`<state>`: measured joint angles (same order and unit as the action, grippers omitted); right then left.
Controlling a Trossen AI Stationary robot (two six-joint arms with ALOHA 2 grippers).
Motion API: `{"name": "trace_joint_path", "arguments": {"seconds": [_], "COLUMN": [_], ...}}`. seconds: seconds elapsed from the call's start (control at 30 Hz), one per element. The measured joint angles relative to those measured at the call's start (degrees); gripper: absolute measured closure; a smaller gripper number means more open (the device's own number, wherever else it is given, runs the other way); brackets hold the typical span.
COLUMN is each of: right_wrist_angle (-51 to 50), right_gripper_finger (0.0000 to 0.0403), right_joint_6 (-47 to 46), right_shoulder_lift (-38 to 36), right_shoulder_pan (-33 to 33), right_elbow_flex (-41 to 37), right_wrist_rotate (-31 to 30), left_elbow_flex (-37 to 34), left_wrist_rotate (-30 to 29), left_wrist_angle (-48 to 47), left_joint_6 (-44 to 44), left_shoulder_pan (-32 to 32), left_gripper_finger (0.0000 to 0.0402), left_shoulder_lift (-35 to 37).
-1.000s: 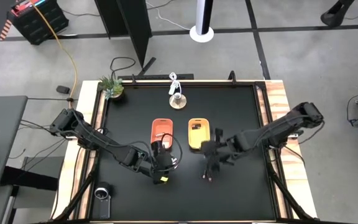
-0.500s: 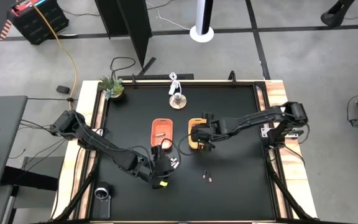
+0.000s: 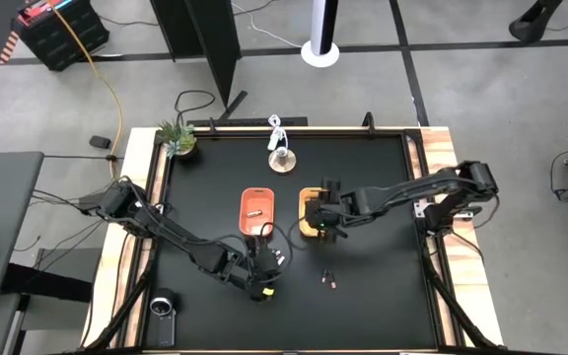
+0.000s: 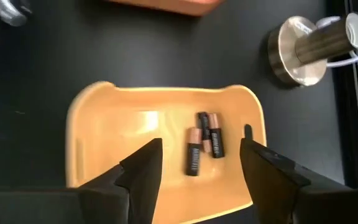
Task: Sort batteries
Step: Put the silver battery into the orange bin
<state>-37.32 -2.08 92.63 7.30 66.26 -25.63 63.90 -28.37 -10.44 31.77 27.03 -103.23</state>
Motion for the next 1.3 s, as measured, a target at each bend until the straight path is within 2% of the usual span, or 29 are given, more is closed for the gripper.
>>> {"name": "trace_joint_path", "arguments": {"seconds": [0.17, 0.5, 0.83, 1.0, 1.3], "right_wrist_angle": [0.46, 2.23, 2.75, 3.20, 3.55], "right_gripper_finger": [0.0180, 0.0181, 0.0182, 0.0182, 0.0182], "right_joint_6": [-2.41, -5.06, -6.04, -6.03, -6.02], "right_shoulder_lift": [-1.74, -1.48, -1.48, -1.48, -1.48], "right_shoulder_pan": [3.74, 11.12, 11.99, 11.97, 11.99], "right_elbow_flex": [0.00, 0.00, 0.00, 0.00, 0.00], "right_wrist_rotate": [-0.02, -1.92, -1.99, -2.00, -1.99], "left_elbow_flex": [0.00, 0.00, 0.00, 0.00, 0.00], "left_wrist_rotate": [0.01, -2.39, -3.13, -0.25, 1.39], "left_wrist_angle": [0.24, 2.53, 1.72, 0.81, 0.28], "left_joint_6": [0.55, 3.92, 4.52, 4.91, 5.13], "left_shoulder_pan": [0.00, 0.23, 0.26, 0.24, -0.07], "left_gripper_finger": [0.0245, 0.0252, 0.0260, 0.0260, 0.0260], "left_shoulder_lift": [-0.35, -5.71, -5.65, -5.68, -5.68]}}
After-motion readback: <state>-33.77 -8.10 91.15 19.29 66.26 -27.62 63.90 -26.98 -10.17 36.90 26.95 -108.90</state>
